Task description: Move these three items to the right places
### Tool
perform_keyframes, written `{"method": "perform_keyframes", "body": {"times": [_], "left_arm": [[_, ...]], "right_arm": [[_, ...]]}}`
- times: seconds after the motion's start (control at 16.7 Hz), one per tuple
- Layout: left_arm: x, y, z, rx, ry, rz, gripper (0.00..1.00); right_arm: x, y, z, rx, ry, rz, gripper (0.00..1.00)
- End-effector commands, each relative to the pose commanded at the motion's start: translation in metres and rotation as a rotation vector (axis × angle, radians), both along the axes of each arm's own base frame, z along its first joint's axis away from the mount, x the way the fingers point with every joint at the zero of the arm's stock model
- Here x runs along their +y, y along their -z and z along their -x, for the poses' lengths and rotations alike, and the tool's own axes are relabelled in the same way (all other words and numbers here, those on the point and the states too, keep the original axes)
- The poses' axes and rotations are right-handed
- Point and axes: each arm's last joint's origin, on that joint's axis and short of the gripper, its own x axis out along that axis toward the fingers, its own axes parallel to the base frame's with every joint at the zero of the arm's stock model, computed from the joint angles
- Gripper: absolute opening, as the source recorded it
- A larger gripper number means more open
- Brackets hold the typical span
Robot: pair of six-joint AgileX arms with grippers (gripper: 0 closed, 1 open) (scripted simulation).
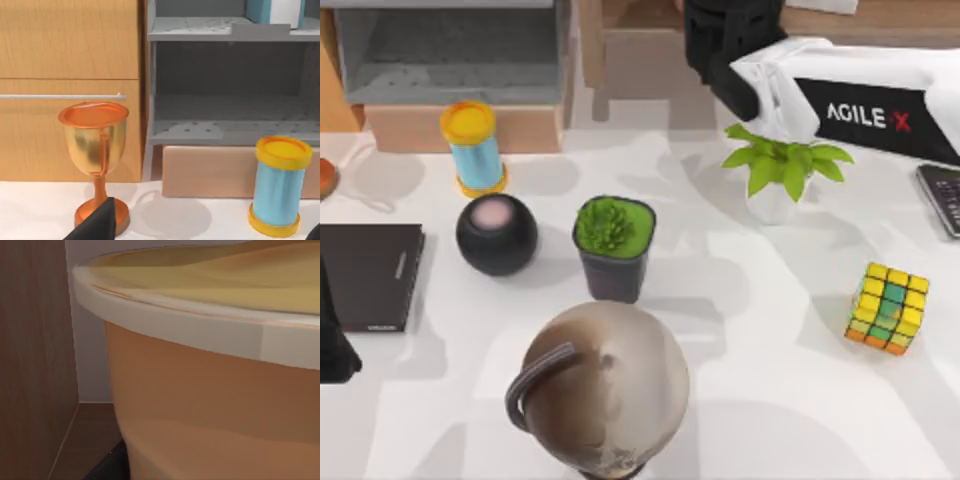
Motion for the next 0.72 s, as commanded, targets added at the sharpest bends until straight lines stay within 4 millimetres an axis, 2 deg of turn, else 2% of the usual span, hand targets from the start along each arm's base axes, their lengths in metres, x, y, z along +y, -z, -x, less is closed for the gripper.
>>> {"method": "perform_keyframes", "body": {"times": [0.18,0.3,0.6,0.72], "left_arm": [[0.000,0.000,0.000,0.000,0.000,0.000,1.00],[0.000,0.000,0.000,0.000,0.000,0.000,1.00],[0.000,0.000,0.000,0.000,0.000,0.000,1.00],[0.000,0.000,0.000,0.000,0.000,0.000,1.00]], "right_arm": [[-0.001,-0.004,0.003,-0.005,0.005,-0.002,0.00],[-0.004,-0.009,0.013,-0.010,0.014,0.000,0.00],[0.006,-0.008,0.068,0.007,-0.023,0.008,0.00],[0.004,-0.010,0.079,0.000,-0.011,0.001,0.00]]}}
